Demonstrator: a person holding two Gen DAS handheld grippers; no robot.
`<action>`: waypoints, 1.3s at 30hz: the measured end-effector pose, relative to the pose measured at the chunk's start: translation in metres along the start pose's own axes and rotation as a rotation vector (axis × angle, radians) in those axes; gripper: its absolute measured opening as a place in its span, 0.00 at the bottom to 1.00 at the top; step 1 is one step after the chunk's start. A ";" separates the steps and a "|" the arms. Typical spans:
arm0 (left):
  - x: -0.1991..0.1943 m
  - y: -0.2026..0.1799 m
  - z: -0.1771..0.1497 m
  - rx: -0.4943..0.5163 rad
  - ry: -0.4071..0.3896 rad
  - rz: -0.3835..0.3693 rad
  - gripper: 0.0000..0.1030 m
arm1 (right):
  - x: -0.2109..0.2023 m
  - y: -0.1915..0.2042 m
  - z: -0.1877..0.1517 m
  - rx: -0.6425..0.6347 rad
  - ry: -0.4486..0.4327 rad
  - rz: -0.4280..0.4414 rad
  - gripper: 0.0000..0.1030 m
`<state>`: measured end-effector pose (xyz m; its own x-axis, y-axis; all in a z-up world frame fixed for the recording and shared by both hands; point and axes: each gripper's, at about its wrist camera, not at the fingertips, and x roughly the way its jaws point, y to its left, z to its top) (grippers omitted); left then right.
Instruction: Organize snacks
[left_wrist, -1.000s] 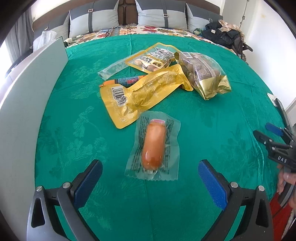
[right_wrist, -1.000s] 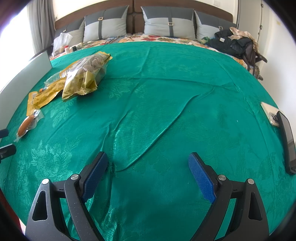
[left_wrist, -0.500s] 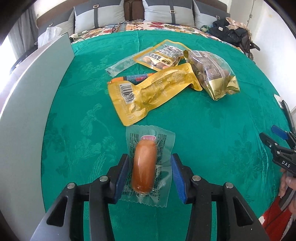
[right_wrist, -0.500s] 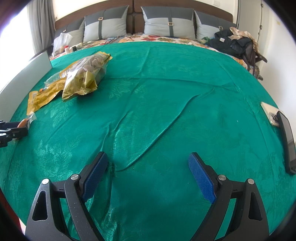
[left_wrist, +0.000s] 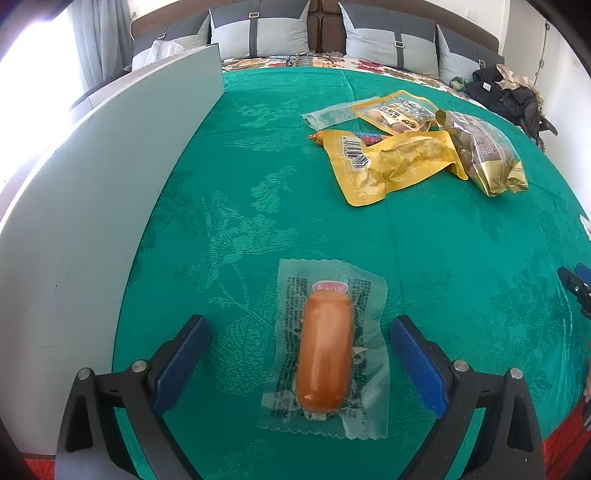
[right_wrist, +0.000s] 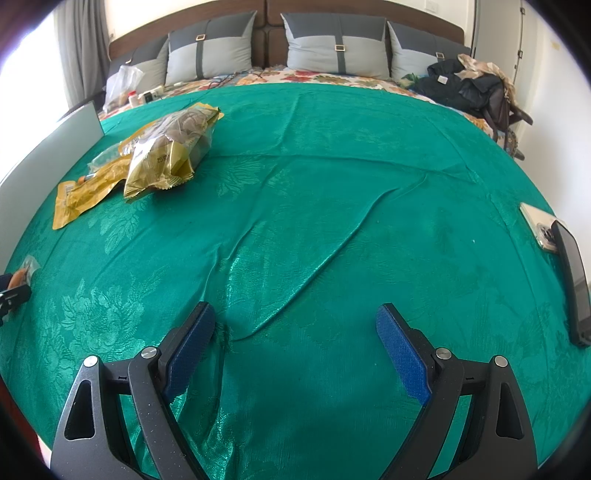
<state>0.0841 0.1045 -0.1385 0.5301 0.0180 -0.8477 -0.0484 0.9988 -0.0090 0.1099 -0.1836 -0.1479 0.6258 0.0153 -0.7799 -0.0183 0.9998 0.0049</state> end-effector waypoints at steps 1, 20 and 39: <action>0.001 0.001 -0.001 0.005 -0.009 0.000 1.00 | 0.000 0.000 0.000 0.000 0.000 0.000 0.89; -0.004 0.001 -0.010 0.022 -0.079 -0.004 1.00 | 0.000 0.000 -0.001 -0.001 -0.001 0.000 0.89; -0.004 0.002 -0.011 0.021 -0.085 -0.004 1.00 | 0.000 0.001 -0.001 -0.001 -0.001 -0.001 0.89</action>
<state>0.0725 0.1056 -0.1407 0.6001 0.0166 -0.7998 -0.0285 0.9996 -0.0006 0.1089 -0.1830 -0.1487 0.6268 0.0144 -0.7790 -0.0182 0.9998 0.0039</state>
